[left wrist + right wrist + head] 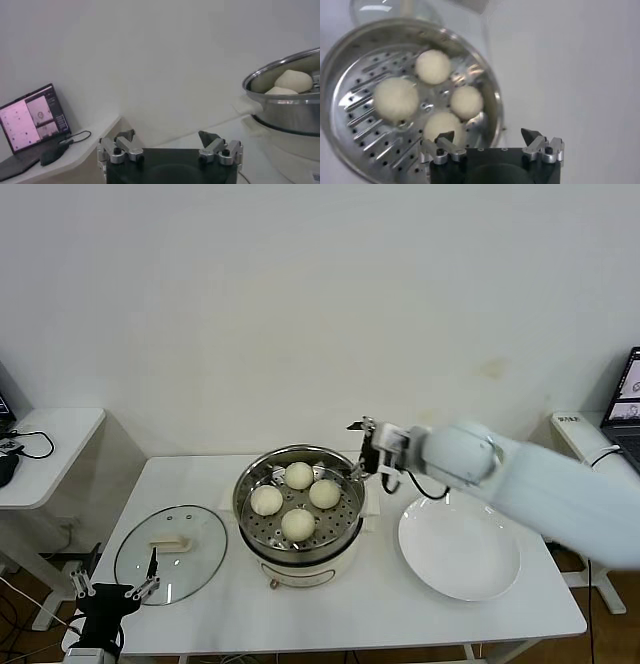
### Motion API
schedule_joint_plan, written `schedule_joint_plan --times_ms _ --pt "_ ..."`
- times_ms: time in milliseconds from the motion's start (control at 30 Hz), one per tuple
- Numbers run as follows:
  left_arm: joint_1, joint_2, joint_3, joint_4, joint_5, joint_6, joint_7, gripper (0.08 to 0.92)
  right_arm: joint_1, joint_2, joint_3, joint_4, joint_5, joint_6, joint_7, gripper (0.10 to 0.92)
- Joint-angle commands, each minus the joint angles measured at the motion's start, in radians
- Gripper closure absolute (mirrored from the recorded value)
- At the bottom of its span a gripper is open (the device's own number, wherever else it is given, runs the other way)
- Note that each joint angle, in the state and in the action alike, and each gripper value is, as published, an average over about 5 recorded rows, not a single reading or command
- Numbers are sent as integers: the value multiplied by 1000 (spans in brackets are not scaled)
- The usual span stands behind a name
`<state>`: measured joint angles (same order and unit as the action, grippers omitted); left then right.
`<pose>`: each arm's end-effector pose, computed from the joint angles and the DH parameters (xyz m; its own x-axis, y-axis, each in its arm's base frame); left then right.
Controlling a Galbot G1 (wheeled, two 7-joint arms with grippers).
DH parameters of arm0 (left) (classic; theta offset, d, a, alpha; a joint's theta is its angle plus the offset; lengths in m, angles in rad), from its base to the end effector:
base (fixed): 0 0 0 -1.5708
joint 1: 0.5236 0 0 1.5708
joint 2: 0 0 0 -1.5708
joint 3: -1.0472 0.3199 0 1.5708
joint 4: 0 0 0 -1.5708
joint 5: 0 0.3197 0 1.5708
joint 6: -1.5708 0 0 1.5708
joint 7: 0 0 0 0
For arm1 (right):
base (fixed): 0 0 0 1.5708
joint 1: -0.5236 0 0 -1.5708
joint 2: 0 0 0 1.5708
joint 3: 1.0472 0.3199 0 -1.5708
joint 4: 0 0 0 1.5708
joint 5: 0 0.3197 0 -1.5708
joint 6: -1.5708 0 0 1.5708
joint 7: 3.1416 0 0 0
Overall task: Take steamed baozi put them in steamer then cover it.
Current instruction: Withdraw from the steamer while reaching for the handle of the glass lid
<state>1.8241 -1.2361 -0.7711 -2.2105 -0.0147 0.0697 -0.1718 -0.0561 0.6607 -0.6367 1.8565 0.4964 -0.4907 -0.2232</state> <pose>0.1063 0.1017 -0.2465 -0.9804 -0.1739 0.0926 -0.1221 0.9051 0.4072 0.3708 -0.0088 -0.0965 -0.6736 -0.5781 0.4604 -0.7221 0.3821 -0.5767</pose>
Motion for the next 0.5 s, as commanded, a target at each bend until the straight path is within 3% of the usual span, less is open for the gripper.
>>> schedule_joint_plan --times_ms 33,267,500 --pt "-15 0 -1 31 28 -32 3 177 -907 -41 881 144 -128 298 205 203" --pt "-50 20 -7 127 178 -88 1 177 -1231 314 1250 110 -294 576 124 202" --pt "-69 61 -38 233 515 -136 -31 177 -1415 602 1436 72 -320 758 28 202"
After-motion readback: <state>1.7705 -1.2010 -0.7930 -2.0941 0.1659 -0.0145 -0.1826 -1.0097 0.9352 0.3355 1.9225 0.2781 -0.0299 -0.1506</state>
